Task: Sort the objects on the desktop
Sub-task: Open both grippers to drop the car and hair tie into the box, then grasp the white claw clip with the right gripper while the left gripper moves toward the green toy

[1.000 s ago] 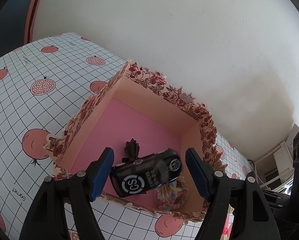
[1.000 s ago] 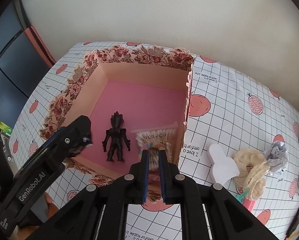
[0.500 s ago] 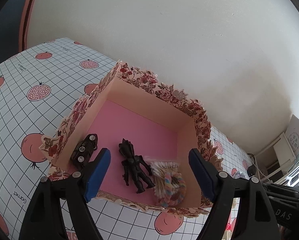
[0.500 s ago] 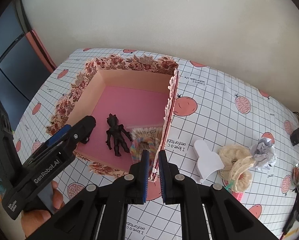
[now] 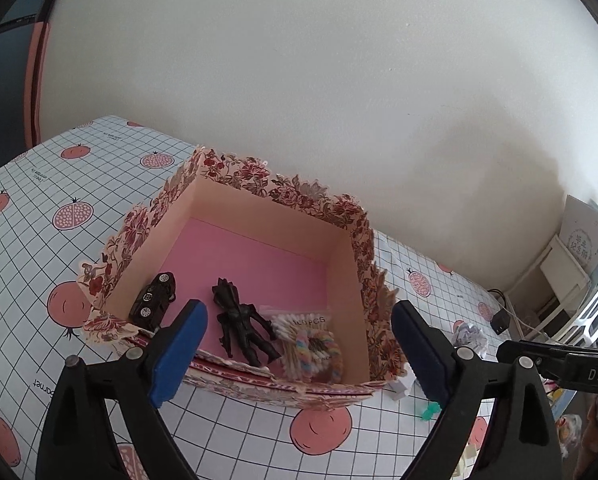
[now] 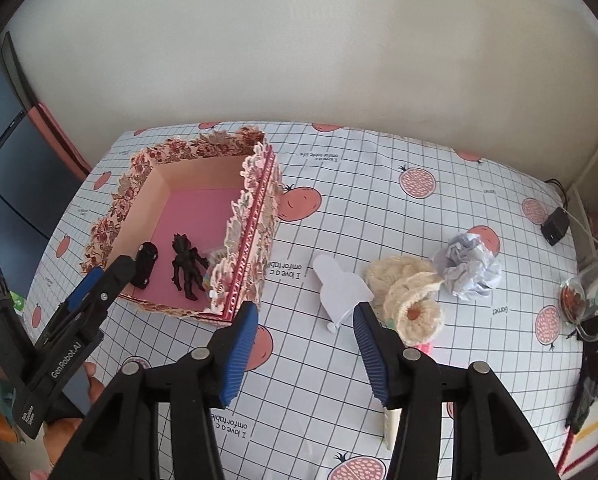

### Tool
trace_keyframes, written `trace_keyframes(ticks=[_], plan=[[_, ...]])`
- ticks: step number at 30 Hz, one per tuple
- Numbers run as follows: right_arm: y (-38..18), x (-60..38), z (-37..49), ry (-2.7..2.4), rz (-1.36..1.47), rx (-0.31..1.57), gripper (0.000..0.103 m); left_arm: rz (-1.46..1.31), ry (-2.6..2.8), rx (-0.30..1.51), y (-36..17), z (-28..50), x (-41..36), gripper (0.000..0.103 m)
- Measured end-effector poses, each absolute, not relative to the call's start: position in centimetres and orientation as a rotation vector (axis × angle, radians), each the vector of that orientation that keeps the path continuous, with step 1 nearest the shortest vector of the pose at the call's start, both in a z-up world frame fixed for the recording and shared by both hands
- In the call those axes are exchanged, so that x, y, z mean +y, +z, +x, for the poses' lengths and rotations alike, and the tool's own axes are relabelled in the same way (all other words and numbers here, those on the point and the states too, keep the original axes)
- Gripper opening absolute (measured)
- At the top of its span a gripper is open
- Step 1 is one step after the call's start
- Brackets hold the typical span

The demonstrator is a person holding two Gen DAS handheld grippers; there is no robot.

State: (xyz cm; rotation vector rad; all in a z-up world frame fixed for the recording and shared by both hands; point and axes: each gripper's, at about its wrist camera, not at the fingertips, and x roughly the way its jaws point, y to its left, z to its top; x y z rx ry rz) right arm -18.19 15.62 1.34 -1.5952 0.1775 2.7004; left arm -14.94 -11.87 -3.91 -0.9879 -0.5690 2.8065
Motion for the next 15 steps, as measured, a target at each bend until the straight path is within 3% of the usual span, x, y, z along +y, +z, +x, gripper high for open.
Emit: trace_keyframes(ticks=[7,15], plan=[[1.1,19.4,-15.4,2.679,-1.567,0.215,0.072,-0.884,2.784,-0.538,-2.4,-12.2,-9.2,0.096],[-2.7,24.3,-12.0,2.566,-1.616,0.32,0.074,-1.002,2.715,-0.444,-3.2,-11.7,-5.4,0.098]])
